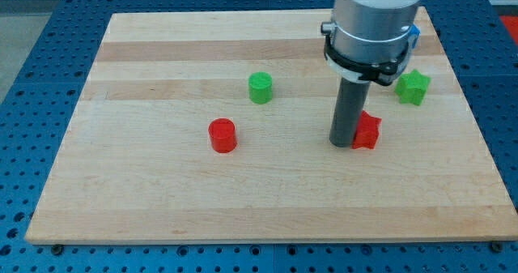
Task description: Push red star right a bit
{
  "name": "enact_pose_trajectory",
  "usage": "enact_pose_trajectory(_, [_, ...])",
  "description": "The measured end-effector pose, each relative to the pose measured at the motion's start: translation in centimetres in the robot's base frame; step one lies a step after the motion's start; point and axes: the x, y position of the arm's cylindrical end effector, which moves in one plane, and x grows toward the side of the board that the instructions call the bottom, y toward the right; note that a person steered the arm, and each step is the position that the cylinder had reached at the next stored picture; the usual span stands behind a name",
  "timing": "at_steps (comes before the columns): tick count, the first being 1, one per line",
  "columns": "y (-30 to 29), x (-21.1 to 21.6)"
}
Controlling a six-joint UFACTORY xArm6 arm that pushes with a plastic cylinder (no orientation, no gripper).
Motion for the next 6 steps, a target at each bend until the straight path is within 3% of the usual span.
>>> enact_pose_trajectory(6, [6.2,-0.4])
